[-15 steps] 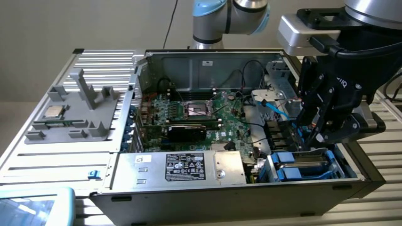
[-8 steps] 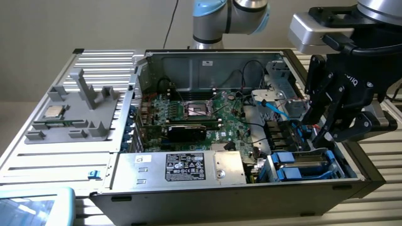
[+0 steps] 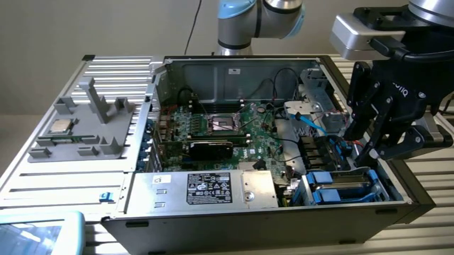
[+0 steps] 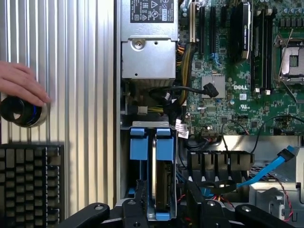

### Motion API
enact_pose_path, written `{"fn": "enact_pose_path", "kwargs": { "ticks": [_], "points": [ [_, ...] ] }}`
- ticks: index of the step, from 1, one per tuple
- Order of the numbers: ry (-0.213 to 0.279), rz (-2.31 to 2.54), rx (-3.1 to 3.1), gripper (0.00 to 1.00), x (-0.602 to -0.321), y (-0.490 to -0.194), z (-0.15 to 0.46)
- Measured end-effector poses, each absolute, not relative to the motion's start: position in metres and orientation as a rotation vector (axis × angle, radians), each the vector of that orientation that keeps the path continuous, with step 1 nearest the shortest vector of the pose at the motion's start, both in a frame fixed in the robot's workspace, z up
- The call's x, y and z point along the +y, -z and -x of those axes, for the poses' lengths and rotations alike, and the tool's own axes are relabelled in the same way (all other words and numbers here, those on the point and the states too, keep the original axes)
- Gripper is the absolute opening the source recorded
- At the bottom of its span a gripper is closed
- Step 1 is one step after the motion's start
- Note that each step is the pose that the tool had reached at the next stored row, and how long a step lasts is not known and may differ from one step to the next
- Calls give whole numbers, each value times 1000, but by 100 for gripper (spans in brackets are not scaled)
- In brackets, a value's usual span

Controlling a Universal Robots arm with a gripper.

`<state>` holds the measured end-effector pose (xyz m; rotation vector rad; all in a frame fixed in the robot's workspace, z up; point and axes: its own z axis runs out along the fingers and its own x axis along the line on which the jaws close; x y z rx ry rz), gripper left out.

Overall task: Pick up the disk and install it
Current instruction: 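Insert the disk into the insertion slot, then insert the first disk wire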

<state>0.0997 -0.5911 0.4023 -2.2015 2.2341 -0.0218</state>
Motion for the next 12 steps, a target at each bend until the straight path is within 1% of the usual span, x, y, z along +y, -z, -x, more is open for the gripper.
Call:
{"fn": "enact_pose_path", "kwargs": {
  "ticks": [12],
  "points": [
    [15,2202,2239,45,-590,-402,-101]
  ]
}}
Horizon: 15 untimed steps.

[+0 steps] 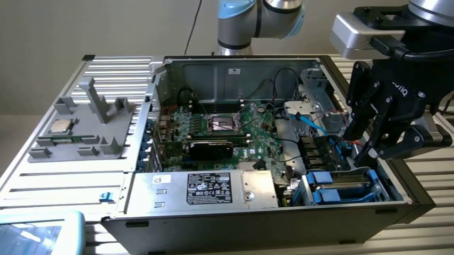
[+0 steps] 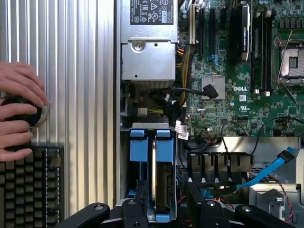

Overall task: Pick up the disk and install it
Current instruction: 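Insert the first disk wire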

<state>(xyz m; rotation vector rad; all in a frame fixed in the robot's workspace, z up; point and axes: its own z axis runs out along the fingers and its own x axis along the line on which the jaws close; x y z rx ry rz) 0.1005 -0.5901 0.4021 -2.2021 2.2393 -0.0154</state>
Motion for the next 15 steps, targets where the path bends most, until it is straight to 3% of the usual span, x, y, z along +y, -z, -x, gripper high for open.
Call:
{"fn": "enact_pose_path", "kwargs": {
  "ticks": [15],
  "points": [
    [17,2202,2240,45,-564,-399,-142]
  ]
}}
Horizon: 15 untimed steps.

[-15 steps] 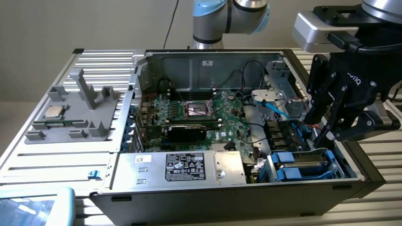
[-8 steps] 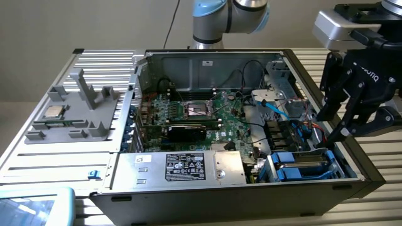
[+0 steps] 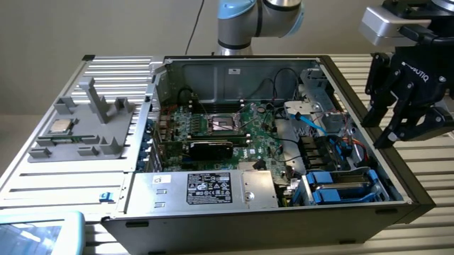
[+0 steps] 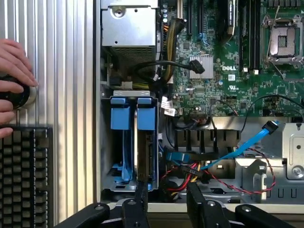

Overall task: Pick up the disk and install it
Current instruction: 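Insert the first disk wire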

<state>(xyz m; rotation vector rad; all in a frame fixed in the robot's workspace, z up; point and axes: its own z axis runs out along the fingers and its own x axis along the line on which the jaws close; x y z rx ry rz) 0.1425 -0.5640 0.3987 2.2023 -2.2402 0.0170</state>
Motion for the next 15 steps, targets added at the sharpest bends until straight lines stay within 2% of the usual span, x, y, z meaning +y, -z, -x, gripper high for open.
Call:
{"fn": "enact_pose_path", "kwargs": {
  "ticks": [6,8,9,10,15],
  "points": [
    [-20,-2200,-2239,47,-554,-392,-151],
    [-22,-2198,-2240,59,-552,-389,-151],
    [-21,-2193,-2245,59,-552,-387,-151],
    [-22,-2185,-2253,65,-552,-385,-151],
    [-22,-2101,-2331,65,-551,-377,-151]
  ]
}}
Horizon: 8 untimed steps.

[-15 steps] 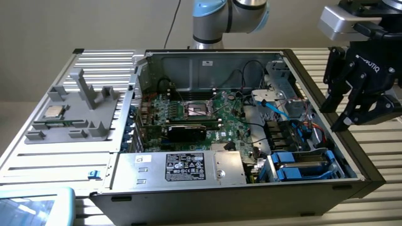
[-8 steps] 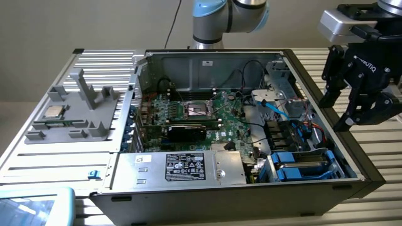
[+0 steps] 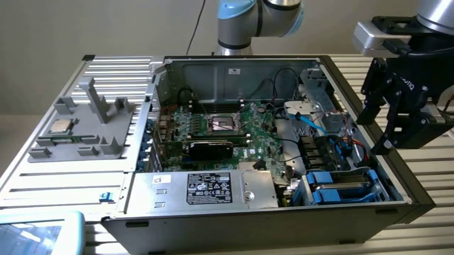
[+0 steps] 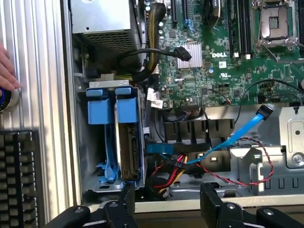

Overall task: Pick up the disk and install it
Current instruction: 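Insert the first disk wire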

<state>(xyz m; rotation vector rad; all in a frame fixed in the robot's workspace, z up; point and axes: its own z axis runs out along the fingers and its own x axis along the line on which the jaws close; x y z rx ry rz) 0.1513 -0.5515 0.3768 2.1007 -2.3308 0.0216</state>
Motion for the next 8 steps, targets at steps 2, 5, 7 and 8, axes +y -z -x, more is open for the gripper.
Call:
{"fn": "enact_pose_path", "kwargs": {
  "ticks": [2,5,7,8],
  "points": [
    [-22,-2088,-2342,65,-551,-376,-149],
    [-21,-2081,-2348,65,-551,-374,-141],
    [-21,-2080,-2349,65,-551,-373,-133],
    [-22,-2078,-2352,65,-551,-372,-132]
  ]
}}
